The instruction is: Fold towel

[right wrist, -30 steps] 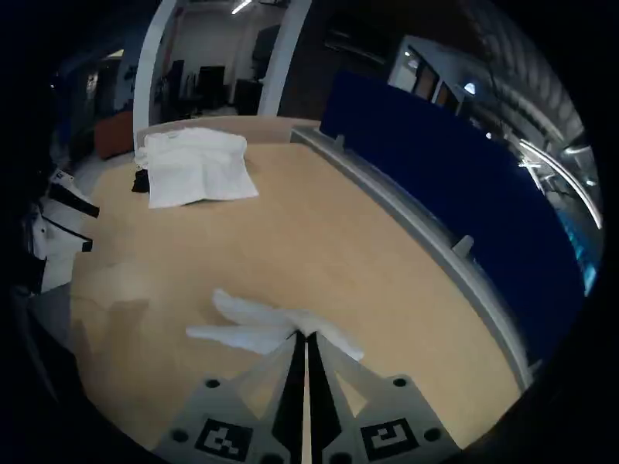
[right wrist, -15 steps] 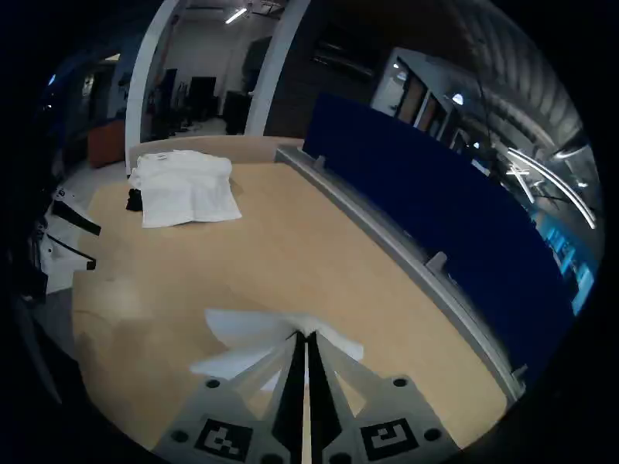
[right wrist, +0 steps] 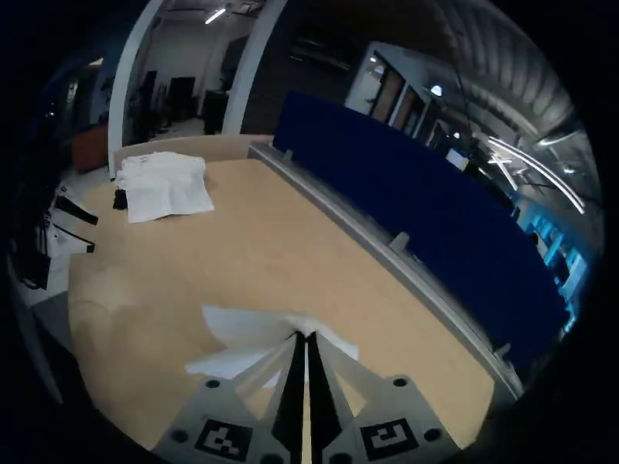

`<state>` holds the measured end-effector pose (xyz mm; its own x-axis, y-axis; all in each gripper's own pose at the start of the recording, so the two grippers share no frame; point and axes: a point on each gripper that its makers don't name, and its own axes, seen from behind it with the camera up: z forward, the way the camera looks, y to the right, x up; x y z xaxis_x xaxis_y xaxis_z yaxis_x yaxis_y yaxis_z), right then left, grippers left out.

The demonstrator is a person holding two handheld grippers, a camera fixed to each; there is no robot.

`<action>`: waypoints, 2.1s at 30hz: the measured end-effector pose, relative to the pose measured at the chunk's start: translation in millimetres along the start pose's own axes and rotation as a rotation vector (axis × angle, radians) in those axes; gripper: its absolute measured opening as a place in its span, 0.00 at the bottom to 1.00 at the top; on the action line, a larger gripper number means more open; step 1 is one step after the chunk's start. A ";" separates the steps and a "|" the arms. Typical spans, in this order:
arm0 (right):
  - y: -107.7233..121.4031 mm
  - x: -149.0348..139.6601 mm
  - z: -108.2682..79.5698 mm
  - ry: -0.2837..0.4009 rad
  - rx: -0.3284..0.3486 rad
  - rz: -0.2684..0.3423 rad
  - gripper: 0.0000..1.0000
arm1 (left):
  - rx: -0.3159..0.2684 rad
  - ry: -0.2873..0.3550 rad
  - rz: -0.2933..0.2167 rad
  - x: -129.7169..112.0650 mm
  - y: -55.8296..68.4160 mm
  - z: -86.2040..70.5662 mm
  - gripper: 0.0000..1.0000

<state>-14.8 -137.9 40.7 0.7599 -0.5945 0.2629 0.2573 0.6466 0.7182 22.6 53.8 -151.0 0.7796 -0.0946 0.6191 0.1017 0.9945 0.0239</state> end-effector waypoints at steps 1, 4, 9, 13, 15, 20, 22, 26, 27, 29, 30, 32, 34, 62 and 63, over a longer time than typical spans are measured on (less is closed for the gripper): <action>5.7 -3.7 -4.3 -0.003 -0.008 0.004 0.02 | -0.002 -0.002 0.002 0.2 1.6 0.6 0.96; 24.8 -15.4 -18.0 -0.012 -0.032 0.018 0.02 | -0.009 -0.007 0.008 1.1 6.6 2.6 0.96; 60.6 -37.1 -40.0 -0.028 -0.077 0.042 0.02 | -0.016 -0.011 0.023 3.6 14.2 7.2 0.96; 89.3 -56.4 -56.2 -0.047 -0.115 0.053 0.02 | -0.020 -0.014 0.037 5.2 20.9 10.4 0.96; 103.3 -66.7 -64.3 -0.058 -0.134 0.058 0.02 | -0.021 -0.015 0.043 6.1 24.3 11.8 0.96; 132.3 -91.6 -82.5 -0.082 -0.172 0.077 0.02 | -0.027 -0.021 0.050 7.8 33.1 14.8 0.96; 143.1 -102.1 -89.7 -0.093 -0.186 0.087 0.02 | -0.029 -0.023 0.053 8.5 36.8 16.4 0.96; 160.8 -121.5 -103.9 -0.111 -0.212 0.104 0.02 | -0.034 -0.028 0.064 10.3 44.5 19.4 0.96; 164.8 -126.3 -107.7 -0.116 -0.218 0.108 0.02 | -0.035 -0.029 0.068 10.9 46.8 20.2 0.97; 170.5 -134.4 -113.8 -0.124 -0.230 0.114 0.02 | -0.039 -0.030 0.074 11.7 51.2 21.3 0.97; 173.3 -138.5 -116.9 -0.129 -0.235 0.117 0.02 | -0.041 -0.030 0.077 12.1 53.5 21.9 0.97; 176.8 -145.2 -121.4 -0.134 -0.242 0.124 0.02 | -0.045 -0.032 0.081 12.1 58.3 23.0 0.96; 179.5 -150.6 -125.1 -0.138 -0.249 0.129 0.02 | -0.049 -0.034 0.086 12.2 62.8 23.7 0.97; 144.9 -298.3 -201.9 -0.318 -0.340 0.309 0.02 | -0.097 -0.055 0.134 5.5 91.7 22.6 0.96; 142.8 -305.4 -203.3 -0.327 -0.342 0.319 0.02 | -0.099 -0.056 0.136 5.3 92.7 22.7 0.97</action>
<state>-88.8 233.2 -68.1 0.6211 -0.4265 0.6575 0.2658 0.9039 0.3352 22.2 146.5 -127.7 0.7550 0.0454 0.6541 0.0605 0.9885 -0.1384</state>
